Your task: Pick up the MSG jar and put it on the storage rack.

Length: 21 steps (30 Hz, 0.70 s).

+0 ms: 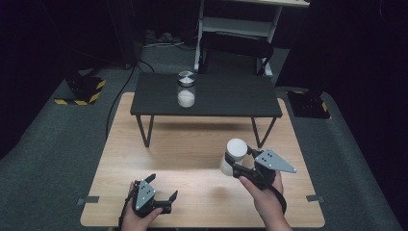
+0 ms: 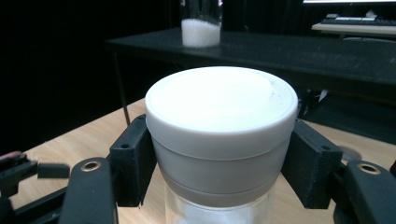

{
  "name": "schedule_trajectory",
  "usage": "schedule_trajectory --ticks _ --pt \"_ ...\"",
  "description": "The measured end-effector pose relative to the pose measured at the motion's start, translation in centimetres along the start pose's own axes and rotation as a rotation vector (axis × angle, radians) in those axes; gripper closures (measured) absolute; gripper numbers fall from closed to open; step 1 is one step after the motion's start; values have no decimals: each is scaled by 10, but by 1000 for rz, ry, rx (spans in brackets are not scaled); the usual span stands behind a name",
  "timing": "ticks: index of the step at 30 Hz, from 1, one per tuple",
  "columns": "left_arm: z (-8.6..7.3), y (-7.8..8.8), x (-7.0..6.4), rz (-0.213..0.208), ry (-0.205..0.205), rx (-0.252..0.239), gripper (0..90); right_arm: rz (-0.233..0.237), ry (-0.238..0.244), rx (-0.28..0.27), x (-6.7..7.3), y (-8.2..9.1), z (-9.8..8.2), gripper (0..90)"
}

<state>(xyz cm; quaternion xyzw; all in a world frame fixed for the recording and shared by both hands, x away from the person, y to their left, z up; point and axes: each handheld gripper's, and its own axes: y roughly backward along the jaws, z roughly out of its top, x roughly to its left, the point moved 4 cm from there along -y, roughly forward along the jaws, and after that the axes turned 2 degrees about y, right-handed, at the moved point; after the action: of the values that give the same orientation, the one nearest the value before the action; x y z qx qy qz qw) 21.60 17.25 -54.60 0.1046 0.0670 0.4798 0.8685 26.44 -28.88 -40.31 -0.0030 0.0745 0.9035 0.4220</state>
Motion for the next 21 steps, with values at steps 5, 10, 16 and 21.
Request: schedule_trajectory --ticks 5,10,16,21 --pt "0 0 1 -3 3 0 6 -12 -4 -7 -4 -2 16 336" --pt "0 0 1 -3 3 -1 6 -26 2 -14 -8 -4 31 336" --pt "0 0 1 -3 2 0 6 -43 6 -25 -13 -8 50 336" --pt "0 0 0 -3 1 0 6 -64 9 -36 -18 -14 70 336"
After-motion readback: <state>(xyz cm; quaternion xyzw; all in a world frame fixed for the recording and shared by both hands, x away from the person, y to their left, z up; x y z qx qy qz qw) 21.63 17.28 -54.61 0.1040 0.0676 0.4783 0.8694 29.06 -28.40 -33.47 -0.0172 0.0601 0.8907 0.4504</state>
